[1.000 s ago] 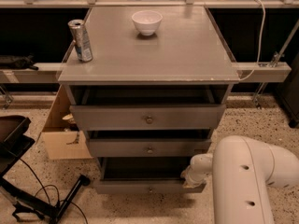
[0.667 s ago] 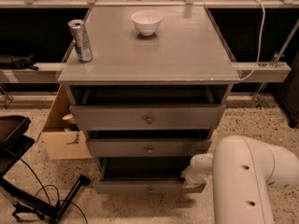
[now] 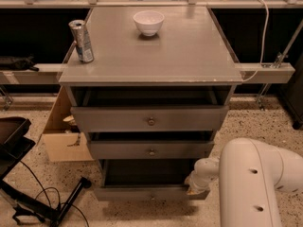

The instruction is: Open bottom drawer

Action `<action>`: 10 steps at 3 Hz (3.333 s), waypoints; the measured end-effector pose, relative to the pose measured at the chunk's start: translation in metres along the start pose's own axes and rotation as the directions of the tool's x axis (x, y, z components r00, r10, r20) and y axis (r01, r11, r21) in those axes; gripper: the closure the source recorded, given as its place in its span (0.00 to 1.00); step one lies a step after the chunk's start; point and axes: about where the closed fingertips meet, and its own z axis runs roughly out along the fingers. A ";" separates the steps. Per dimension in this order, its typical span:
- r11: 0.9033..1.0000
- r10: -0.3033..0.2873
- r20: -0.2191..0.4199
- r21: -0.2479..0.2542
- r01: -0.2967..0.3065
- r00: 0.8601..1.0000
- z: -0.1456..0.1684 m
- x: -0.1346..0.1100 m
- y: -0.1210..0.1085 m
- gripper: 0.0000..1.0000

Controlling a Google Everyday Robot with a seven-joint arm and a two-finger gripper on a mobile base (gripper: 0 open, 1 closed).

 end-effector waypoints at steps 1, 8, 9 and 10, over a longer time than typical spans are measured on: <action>0.999 -0.003 0.011 -0.040 0.003 1.000 0.002 0.002 0.019 1.00; 0.995 0.015 0.053 -0.104 -0.009 0.998 -0.002 -0.011 0.053 0.00; 0.995 0.015 0.053 -0.104 -0.009 0.998 -0.002 -0.011 0.053 0.00; 0.987 0.033 0.045 -0.156 -0.025 0.998 0.015 -0.008 0.084 0.16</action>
Offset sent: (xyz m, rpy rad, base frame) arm -0.3011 -0.0712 -0.0178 0.1320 0.6061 0.1763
